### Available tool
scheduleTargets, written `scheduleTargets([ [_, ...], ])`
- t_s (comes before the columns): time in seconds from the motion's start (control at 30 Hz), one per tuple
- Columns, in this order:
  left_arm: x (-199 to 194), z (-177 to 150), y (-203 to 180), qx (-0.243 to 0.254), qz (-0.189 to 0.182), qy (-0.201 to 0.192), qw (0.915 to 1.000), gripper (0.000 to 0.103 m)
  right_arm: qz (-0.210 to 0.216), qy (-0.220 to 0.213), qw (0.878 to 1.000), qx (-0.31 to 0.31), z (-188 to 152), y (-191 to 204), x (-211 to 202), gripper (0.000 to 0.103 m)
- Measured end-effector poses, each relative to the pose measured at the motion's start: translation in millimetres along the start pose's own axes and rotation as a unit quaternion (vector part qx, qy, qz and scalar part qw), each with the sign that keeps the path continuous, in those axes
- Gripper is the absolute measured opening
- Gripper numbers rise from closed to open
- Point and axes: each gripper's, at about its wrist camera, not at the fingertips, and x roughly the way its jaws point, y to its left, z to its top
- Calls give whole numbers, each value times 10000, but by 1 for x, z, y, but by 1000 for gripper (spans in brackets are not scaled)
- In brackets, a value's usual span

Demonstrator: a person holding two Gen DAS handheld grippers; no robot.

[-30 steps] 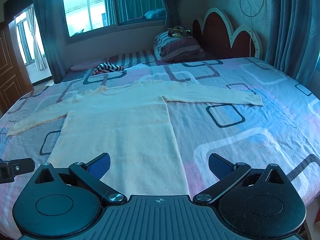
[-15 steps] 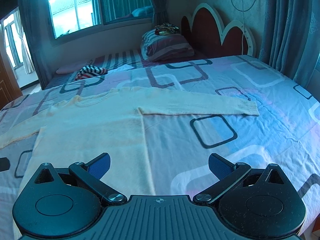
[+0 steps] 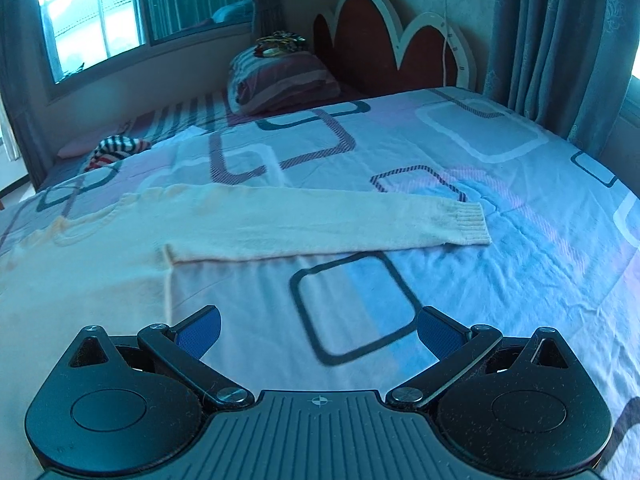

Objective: Fold small clothes
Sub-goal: 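Move the right gripper to a sweater sleeve cuff and grasp it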

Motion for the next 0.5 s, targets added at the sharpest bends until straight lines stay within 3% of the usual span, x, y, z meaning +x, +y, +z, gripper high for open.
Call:
scheduleTargets([
  [0.4,44,17,-21,194,-19,96,9998,101,-334,222,9970,659,21,-65,78,102],
  [0.47,49,18,-20,216,19,122,9997,101,-421,290,9957,776,24,-76,89,72],
  [0.5,51,19,-19,216,39,136,9997,101,-439,369,9945,878,26,-82,95,70],
])
